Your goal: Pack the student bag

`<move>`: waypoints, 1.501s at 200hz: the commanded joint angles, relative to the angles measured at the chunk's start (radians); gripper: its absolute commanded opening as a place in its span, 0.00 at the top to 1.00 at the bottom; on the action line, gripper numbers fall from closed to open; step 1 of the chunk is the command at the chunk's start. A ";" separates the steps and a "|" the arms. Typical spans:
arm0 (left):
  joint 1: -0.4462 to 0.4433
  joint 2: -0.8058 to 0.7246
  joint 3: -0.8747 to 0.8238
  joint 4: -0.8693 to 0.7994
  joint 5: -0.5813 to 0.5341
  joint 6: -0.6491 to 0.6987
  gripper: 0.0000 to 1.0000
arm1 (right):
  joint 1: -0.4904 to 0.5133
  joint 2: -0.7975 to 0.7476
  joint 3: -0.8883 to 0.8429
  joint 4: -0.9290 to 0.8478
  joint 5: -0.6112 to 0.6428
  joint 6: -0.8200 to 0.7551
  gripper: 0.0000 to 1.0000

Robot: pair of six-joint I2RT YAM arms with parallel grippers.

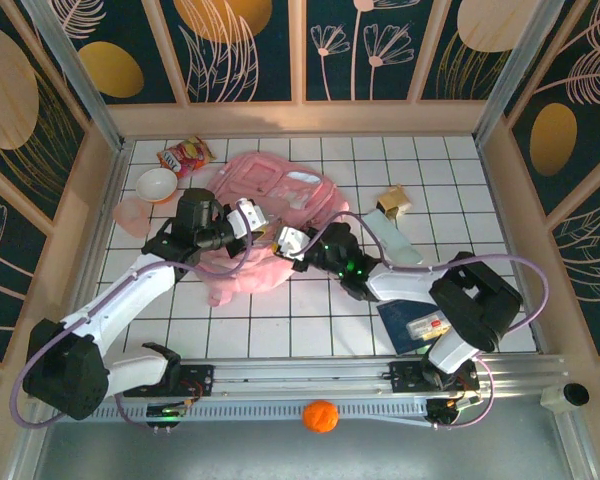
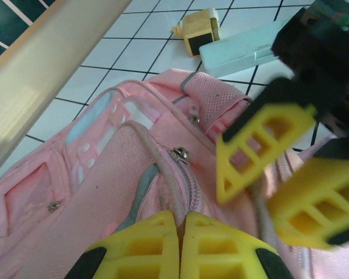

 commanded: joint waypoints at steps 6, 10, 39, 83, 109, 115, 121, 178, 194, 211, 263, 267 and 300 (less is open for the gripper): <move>-0.012 -0.008 0.046 0.043 0.154 -0.010 0.97 | -0.034 0.005 0.049 0.038 -0.037 -0.005 1.00; -0.012 -0.010 0.047 0.030 0.140 -0.005 0.89 | -0.038 -0.001 0.046 0.038 -0.055 -0.004 1.00; -0.010 -0.053 0.045 -0.017 0.068 0.005 0.16 | -0.079 -0.042 0.042 0.005 -0.143 0.026 1.00; -0.011 -0.029 0.044 -0.113 0.114 0.089 0.08 | -0.092 -0.072 0.043 -0.015 -0.177 0.023 1.00; -0.012 -0.004 0.031 -0.090 0.044 0.109 0.07 | -0.092 -0.080 0.048 -0.027 -0.196 0.023 1.00; -0.012 0.003 0.028 -0.077 0.016 0.111 0.07 | -0.092 -0.081 0.050 -0.029 -0.202 0.022 1.00; -0.012 0.011 0.024 -0.056 -0.020 0.106 0.08 | -0.093 -0.084 0.051 -0.032 -0.208 0.021 1.00; -0.013 0.107 0.032 0.025 -0.066 0.078 0.52 | -0.092 -0.116 0.040 -0.029 -0.245 0.011 1.00; -0.012 0.102 0.027 0.022 -0.040 0.083 0.83 | -0.095 -0.138 0.022 -0.016 -0.242 0.018 1.00; -0.012 0.081 0.026 0.008 0.011 0.065 1.00 | -0.108 -0.169 -0.007 0.003 -0.237 0.054 1.00; -0.011 -0.025 -0.058 0.107 0.024 -0.102 1.00 | -0.124 -0.389 -0.107 -0.183 -0.178 0.411 0.50; -0.011 -0.028 -0.058 0.110 0.023 -0.113 1.00 | -0.125 -0.407 -0.120 -0.197 -0.155 0.449 0.49; -0.004 -0.025 -0.024 0.107 0.044 -0.176 1.00 | -0.210 -0.527 -0.211 -0.392 -0.038 0.787 0.48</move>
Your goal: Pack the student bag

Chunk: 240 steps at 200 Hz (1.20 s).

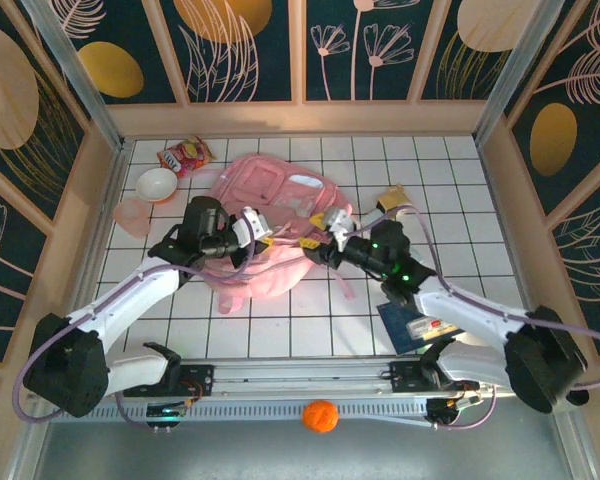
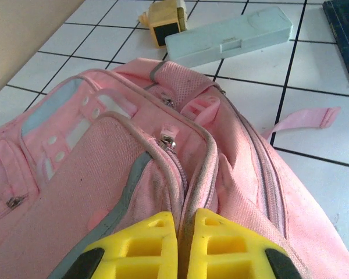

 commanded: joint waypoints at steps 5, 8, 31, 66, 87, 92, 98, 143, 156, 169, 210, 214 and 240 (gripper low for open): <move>0.018 -0.032 0.040 0.092 0.012 -0.107 1.00 | -0.087 -0.065 -0.066 -0.227 0.102 0.381 0.48; 0.020 -0.032 0.045 0.092 0.017 -0.110 1.00 | -0.100 -0.072 -0.072 -0.243 0.100 0.397 0.48; 0.035 -0.042 0.071 0.101 0.062 -0.133 1.00 | -0.180 -0.119 -0.137 -0.266 0.044 0.433 0.48; 0.057 -0.062 0.107 0.073 0.094 -0.113 1.00 | -0.263 -0.067 -0.160 -0.233 -0.050 0.321 0.47; 0.063 -0.070 0.124 0.056 0.099 -0.101 1.00 | -0.263 0.026 -0.128 -0.200 -0.066 0.232 0.47; 0.063 -0.071 0.127 0.052 0.101 -0.098 1.00 | -0.263 0.055 -0.119 -0.190 -0.076 0.210 0.47; 0.064 -0.073 0.130 0.049 0.102 -0.095 1.00 | -0.263 0.082 -0.108 -0.174 -0.085 0.187 0.46; 0.065 -0.079 0.149 0.038 0.121 -0.090 1.00 | -0.261 0.234 -0.056 -0.027 -0.109 0.069 0.47; 0.065 -0.078 0.152 0.037 0.130 -0.089 1.00 | -0.262 0.264 -0.042 0.006 -0.124 0.045 0.47; 0.065 -0.078 0.154 0.038 0.136 -0.086 1.00 | -0.263 0.299 -0.022 0.032 -0.132 0.030 0.47; 0.065 -0.072 0.158 0.054 0.155 -0.100 1.00 | -0.263 0.389 0.026 0.080 -0.212 0.012 0.54; 0.065 -0.072 0.158 0.059 0.154 -0.105 1.00 | -0.264 0.392 0.027 0.084 -0.217 0.012 0.55; 0.064 -0.067 0.146 0.103 0.096 -0.154 1.00 | -0.263 0.387 0.016 0.081 -0.237 0.024 0.73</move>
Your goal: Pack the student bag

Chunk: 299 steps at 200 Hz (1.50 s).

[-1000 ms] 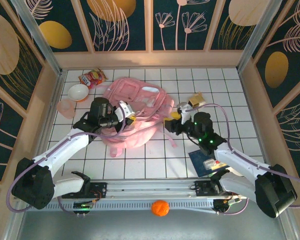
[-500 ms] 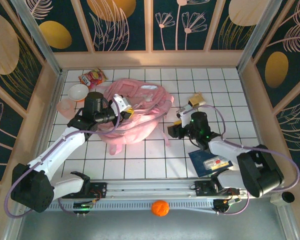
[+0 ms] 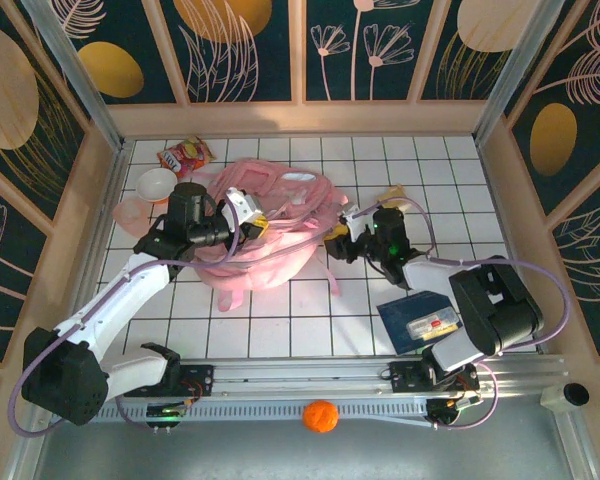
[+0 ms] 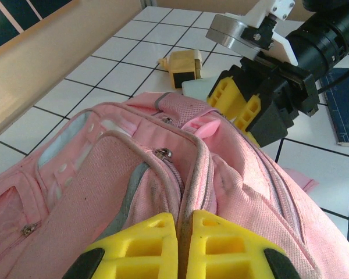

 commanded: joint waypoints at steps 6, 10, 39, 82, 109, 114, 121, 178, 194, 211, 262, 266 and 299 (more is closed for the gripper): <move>0.006 -0.028 0.041 0.159 -0.006 -0.060 1.00 | -0.002 -0.005 0.007 0.045 -0.062 -0.006 0.79; 0.006 -0.029 0.037 0.169 -0.018 -0.068 1.00 | -0.002 -0.008 0.006 0.044 -0.064 -0.003 0.83; 0.006 -0.032 0.006 0.226 -0.113 -0.125 1.00 | -0.002 -0.010 0.005 0.031 -0.092 0.036 1.00; 0.005 -0.033 -0.022 0.260 -0.196 -0.179 1.00 | 0.004 -0.024 0.027 -0.008 -0.117 0.116 1.00; -0.028 -0.050 -0.048 0.284 -0.282 -0.191 1.00 | 0.036 -0.037 0.067 -0.083 -0.087 0.179 1.00; -0.042 -0.050 -0.051 0.286 -0.312 -0.191 1.00 | 0.047 -0.039 0.080 -0.101 -0.080 0.189 1.00; -0.065 -0.051 -0.058 0.293 -0.355 -0.191 1.00 | 0.066 -0.041 0.099 -0.132 -0.066 0.199 1.00; -0.154 -0.032 -0.163 0.483 -0.584 -0.395 1.00 | 0.234 -0.064 0.178 -0.232 0.039 0.301 1.00; -0.165 -0.026 -0.168 0.500 -0.612 -0.416 1.00 | 0.256 -0.081 0.179 -0.248 0.051 0.321 1.00; -0.170 -0.018 -0.165 0.508 -0.627 -0.426 1.00 | 0.263 -0.110 0.173 -0.269 0.063 0.343 1.00; -0.198 0.026 -0.168 0.548 -0.662 -0.461 1.00 | 0.293 -0.162 0.155 -0.308 0.058 0.409 1.00; -0.200 0.030 -0.169 0.550 -0.664 -0.462 1.00 | 0.291 -0.164 0.159 -0.321 0.070 0.416 1.00; -0.223 0.051 -0.163 0.561 -0.670 -0.482 1.00 | 0.290 -0.160 0.217 -0.364 0.036 0.477 1.00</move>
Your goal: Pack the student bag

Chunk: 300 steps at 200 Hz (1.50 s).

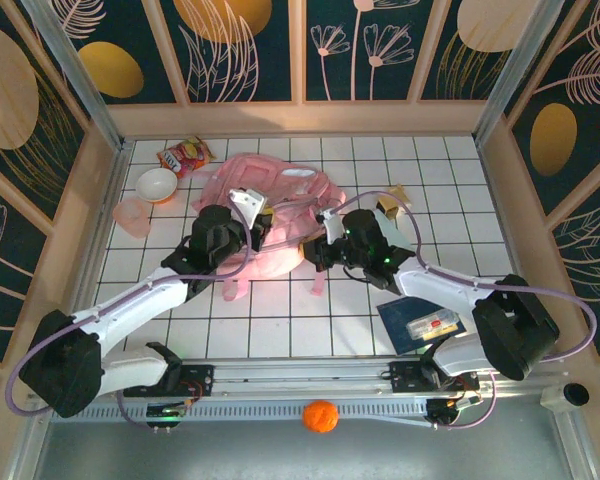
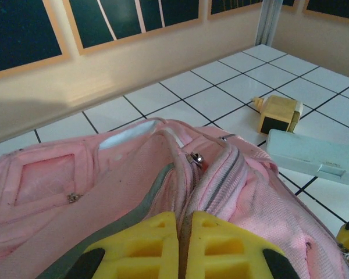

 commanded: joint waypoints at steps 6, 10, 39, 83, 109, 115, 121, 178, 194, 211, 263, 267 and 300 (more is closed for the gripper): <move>-0.020 0.019 0.009 0.124 -0.091 -0.069 1.00 | 0.026 -0.016 0.066 -0.003 -0.118 0.077 1.00; -0.028 0.025 0.010 0.126 -0.094 -0.073 1.00 | 0.029 -0.016 0.067 0.006 -0.127 0.084 1.00; -0.082 0.079 0.032 0.154 -0.113 -0.149 1.00 | 0.028 -0.028 0.051 0.018 -0.110 0.117 1.00; -0.115 0.101 0.057 0.155 -0.092 -0.257 1.00 | -0.091 -0.074 -0.014 -0.059 -0.088 0.145 1.00; -0.170 0.088 0.021 0.171 -0.067 -0.328 1.00 | -0.140 -0.078 -0.029 -0.081 -0.100 0.124 1.00; -0.188 0.087 0.007 0.190 -0.064 -0.348 1.00 | -0.146 -0.075 -0.029 -0.089 -0.100 0.114 1.00; -0.199 0.088 -0.002 0.205 -0.065 -0.368 1.00 | -0.155 -0.071 -0.030 -0.097 -0.101 0.102 1.00; -0.155 0.024 0.016 0.057 -0.056 -0.105 0.27 | -0.254 -0.049 -0.063 -0.129 -0.153 0.008 1.00; -0.083 0.020 0.044 -0.075 0.175 0.035 0.14 | -0.258 -0.042 -0.058 -0.134 -0.166 -0.014 1.00; -0.071 0.034 0.072 -0.243 0.217 0.238 0.10 | -0.262 -0.031 -0.049 -0.142 -0.176 -0.033 1.00; -0.071 0.128 0.071 -0.357 0.177 0.481 0.05 | -0.263 -0.012 -0.038 -0.139 -0.193 -0.050 1.00; -0.070 0.133 0.067 -0.343 0.170 0.482 0.05 | -0.264 -0.012 -0.038 -0.136 -0.196 -0.049 1.00; -0.070 0.192 0.065 -0.232 0.018 0.465 0.16 | -0.261 -0.018 -0.044 -0.125 -0.213 -0.051 1.00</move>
